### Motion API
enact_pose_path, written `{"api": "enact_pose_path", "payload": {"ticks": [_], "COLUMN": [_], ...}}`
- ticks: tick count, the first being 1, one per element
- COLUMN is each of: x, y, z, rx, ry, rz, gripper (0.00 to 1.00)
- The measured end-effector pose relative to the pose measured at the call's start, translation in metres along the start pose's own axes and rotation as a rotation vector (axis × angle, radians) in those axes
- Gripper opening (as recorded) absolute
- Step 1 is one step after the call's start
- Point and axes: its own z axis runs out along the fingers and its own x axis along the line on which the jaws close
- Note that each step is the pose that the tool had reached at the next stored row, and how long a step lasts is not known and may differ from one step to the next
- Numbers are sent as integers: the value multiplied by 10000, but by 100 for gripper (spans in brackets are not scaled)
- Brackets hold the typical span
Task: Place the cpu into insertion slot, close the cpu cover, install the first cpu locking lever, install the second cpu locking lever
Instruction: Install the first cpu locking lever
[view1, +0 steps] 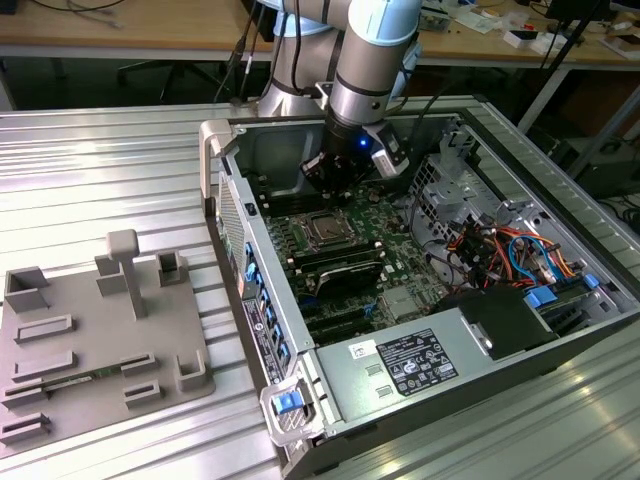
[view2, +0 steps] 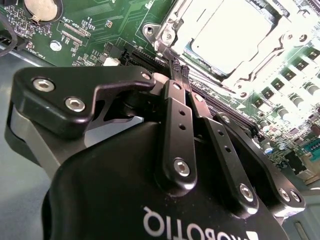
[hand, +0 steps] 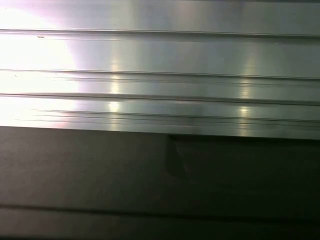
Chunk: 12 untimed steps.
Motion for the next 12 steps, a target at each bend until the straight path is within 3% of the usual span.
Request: {"api": "enact_pose_path", "payload": {"ticks": [12], "x": [-2], "y": [-21], "z": [2], "rx": [8], "ry": [-2], "rz": [1], "gripper": [11]}}
